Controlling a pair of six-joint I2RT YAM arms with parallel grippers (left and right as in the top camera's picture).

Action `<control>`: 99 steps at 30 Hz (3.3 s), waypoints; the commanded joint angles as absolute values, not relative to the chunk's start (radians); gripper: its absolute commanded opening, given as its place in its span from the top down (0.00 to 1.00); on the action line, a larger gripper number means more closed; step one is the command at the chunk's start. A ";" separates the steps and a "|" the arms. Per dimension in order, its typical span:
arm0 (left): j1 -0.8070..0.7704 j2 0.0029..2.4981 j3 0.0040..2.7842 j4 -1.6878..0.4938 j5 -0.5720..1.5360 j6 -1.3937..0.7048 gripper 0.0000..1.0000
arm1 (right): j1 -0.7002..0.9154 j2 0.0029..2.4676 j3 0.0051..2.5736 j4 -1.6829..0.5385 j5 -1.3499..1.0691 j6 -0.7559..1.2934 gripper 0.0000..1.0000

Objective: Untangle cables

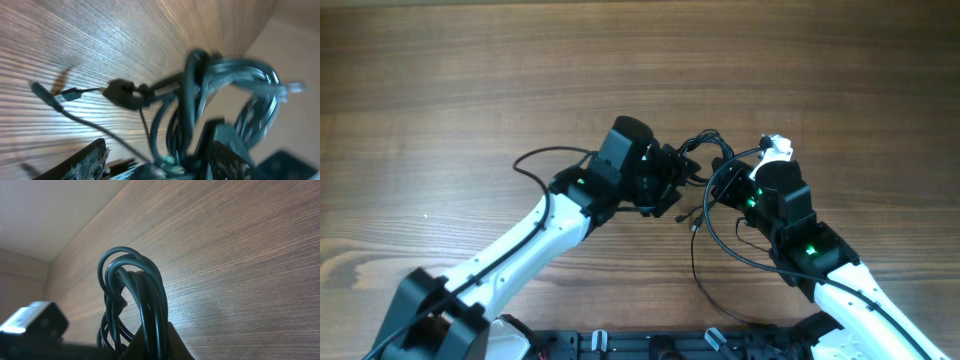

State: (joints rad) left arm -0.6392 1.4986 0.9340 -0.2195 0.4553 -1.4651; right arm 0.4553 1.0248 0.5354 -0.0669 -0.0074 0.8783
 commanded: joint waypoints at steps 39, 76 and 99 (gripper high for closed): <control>-0.521 1.484 0.936 -0.043 0.186 -1.084 0.96 | 0.457 0.952 0.542 -0.072 -0.051 0.730 0.04; -0.486 1.425 0.936 -0.034 0.189 -1.050 0.96 | 0.513 1.038 0.542 -0.033 -0.323 0.472 0.28; -0.460 1.425 0.936 -0.203 0.114 -1.736 0.96 | 0.513 0.967 0.542 -0.025 -0.381 0.407 0.00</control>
State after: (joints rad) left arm -0.4683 1.4452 0.9340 -0.2031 0.1402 -1.7172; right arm 0.5102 1.0771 0.5354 0.0196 -0.3592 0.4759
